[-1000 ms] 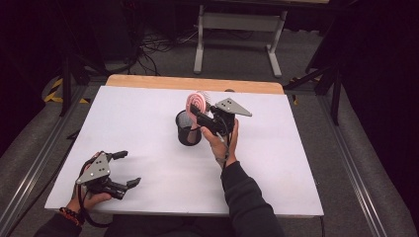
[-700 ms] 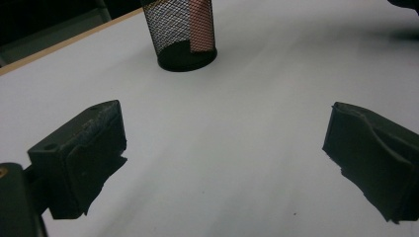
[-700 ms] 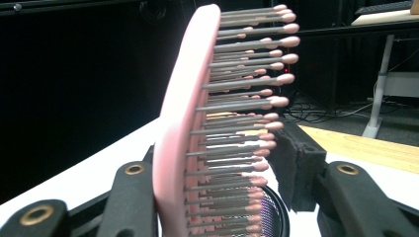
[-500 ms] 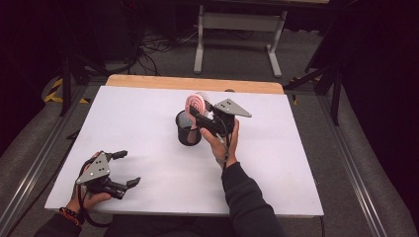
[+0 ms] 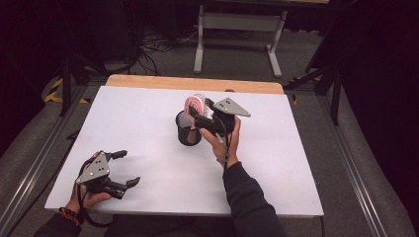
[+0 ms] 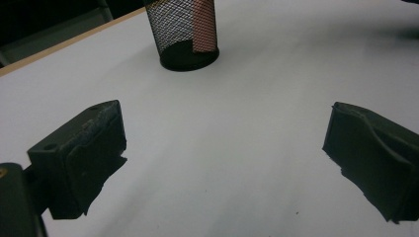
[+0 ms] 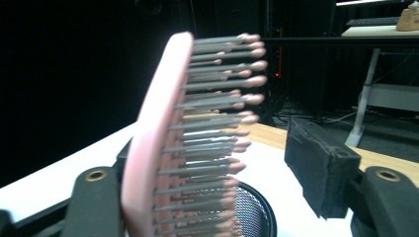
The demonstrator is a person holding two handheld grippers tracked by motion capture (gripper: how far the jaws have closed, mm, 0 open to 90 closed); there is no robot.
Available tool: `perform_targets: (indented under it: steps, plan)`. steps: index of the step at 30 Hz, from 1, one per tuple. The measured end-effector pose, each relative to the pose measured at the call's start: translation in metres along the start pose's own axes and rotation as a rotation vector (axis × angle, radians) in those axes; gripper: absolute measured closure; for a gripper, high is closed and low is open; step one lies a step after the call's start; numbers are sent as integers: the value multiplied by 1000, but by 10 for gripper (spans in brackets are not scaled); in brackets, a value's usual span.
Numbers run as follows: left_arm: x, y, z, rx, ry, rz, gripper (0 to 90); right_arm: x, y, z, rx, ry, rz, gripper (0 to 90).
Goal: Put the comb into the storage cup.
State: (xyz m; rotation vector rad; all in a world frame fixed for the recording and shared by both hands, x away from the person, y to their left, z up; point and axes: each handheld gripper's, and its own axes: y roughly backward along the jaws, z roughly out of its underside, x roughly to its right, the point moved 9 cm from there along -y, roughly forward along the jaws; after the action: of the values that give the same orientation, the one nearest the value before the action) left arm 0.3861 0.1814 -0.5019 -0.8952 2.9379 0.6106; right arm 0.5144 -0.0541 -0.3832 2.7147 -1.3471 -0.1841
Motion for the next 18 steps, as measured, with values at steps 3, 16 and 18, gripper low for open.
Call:
perform_targets:
  steps: [3, 16, 18]
  plan:
    - [0, 0, 0, 2, 2, 0, 35, 0, 0, -2, 2, 10, 0, 319]
    - [0, 0, 0, 0, 3, 6, 35, 1, 5, -10, 7, 45, 28, 248]
    - [0, 0, 0, 0, 3, 5, 35, 1, 5, -10, 8, 40, 24, 228]
